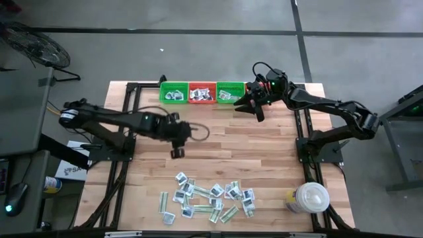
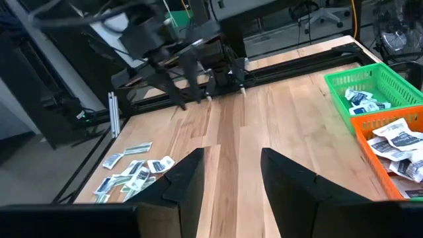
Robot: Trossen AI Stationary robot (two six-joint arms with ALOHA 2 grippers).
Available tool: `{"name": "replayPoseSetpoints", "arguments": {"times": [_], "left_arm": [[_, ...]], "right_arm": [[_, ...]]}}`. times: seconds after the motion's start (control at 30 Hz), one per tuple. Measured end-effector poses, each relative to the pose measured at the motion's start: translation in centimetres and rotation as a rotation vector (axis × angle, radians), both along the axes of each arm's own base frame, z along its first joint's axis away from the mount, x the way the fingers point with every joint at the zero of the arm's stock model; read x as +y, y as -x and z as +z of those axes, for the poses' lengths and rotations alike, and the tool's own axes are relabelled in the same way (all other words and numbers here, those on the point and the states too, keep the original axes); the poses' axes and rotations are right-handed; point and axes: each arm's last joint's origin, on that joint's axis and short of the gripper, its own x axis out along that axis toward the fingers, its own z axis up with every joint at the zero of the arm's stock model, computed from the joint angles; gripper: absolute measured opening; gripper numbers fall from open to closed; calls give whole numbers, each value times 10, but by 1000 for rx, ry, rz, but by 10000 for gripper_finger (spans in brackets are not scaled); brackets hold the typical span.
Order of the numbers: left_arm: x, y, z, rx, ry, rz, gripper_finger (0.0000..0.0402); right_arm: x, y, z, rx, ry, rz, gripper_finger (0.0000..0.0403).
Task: Pick & Place First Aid Supplies
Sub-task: Put the gray towelette pack in the left orange bin
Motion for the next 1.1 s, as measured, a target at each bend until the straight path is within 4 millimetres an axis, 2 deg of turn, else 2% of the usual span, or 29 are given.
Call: {"name": "replayPoseSetpoints", "arguments": {"times": [0.4,0.6,0.8,0.97,1.1], "left_arm": [[-54,11,-13,139,-23,-248,115],[-79,8,-28,201,-30,-373,162],[-108,2,-57,264,30,-485,221],[-128,-8,-82,283,27,-528,226],[-133,-18,-98,295,60,-538,226]], "right_arm": [[0,0,0,2,-9,0,142],[0,0,0,5,-11,1,142],[0,0,0,6,-10,1,142],[0,0,0,5,-5,2,142],[0,0,0,4,-4,3,142]]}}
